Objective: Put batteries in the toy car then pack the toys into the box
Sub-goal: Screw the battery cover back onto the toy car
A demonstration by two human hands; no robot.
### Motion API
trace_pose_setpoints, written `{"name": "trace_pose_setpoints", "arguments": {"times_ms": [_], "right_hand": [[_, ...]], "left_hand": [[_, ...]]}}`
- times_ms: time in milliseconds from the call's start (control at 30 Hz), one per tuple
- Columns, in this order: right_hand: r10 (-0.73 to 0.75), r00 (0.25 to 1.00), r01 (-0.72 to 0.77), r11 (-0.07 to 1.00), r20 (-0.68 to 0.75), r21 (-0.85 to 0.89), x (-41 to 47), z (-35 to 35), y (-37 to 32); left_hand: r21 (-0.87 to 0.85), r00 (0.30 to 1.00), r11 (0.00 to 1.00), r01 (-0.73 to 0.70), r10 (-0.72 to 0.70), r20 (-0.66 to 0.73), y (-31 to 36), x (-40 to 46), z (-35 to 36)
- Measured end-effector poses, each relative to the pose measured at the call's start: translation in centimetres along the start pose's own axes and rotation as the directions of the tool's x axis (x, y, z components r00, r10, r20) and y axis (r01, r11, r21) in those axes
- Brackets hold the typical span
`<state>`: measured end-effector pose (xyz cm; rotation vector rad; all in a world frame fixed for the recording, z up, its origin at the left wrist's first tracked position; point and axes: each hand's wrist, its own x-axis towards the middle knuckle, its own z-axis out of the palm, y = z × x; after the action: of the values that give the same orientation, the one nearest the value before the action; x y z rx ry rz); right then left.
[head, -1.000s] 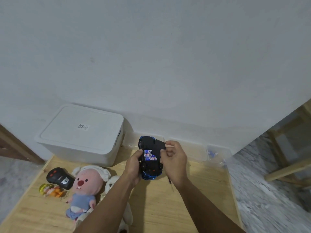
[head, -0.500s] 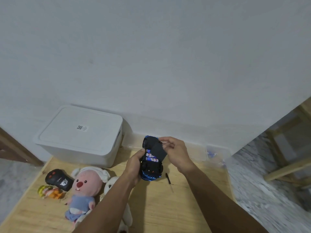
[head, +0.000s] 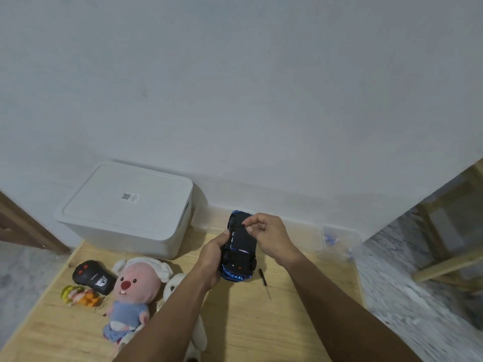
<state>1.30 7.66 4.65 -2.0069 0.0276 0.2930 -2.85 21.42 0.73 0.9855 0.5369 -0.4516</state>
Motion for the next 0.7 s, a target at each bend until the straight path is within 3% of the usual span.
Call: {"name": "trace_pose_setpoints", "arguments": {"times_ms": [367, 700], "right_hand": [[-0.010, 1.000, 0.010, 1.000, -0.016, 0.013, -0.1, 0.5, 0.8], [-0.205, 0.977, 0.169, 0.905, -0.053, -0.390, -0.7, 0.8, 1.2]], "left_hand": [[0.016, 1.000, 1.000, -0.007, 0.007, 0.018, 0.0, -0.2, 0.0], [-0.033, 1.000, 0.999, -0.013, 0.013, 0.006, -0.2, 0.1, 0.0]]}}
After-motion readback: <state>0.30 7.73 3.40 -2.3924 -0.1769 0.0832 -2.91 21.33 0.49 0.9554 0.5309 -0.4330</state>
